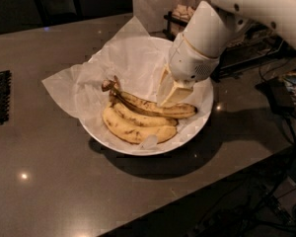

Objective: Pick banana from white bowl

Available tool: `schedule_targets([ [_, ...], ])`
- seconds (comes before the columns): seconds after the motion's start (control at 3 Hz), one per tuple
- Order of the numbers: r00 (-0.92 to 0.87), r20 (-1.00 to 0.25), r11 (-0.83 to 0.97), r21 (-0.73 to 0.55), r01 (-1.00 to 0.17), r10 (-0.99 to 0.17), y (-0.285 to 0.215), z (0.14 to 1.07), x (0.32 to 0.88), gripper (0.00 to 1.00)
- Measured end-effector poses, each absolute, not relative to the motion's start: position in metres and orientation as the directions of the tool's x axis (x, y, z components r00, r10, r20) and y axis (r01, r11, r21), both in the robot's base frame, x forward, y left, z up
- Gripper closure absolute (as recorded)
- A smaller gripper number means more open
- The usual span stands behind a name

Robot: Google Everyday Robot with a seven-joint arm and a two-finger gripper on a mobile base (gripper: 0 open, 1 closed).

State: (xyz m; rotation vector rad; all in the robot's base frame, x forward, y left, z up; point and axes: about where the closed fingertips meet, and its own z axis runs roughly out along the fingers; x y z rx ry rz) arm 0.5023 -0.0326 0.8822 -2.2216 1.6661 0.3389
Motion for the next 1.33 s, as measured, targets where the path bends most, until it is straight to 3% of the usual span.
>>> schedule_targets([
  [0.33, 0.293, -0.387, -0.258, -0.139, -0.956, -0.874, -0.0329, 0.8880, 0.5024, 1.00],
  [0.67, 0.293, -0.387, -0.258, -0.139, -0.956, -0.874, -0.0328, 0.8880, 0.5024, 0.81],
  [1.33, 0.272, -0.381, -0.240, -0.129, -0.962, -0.884, -0.0340, 0.8860, 0.5040, 0.35],
])
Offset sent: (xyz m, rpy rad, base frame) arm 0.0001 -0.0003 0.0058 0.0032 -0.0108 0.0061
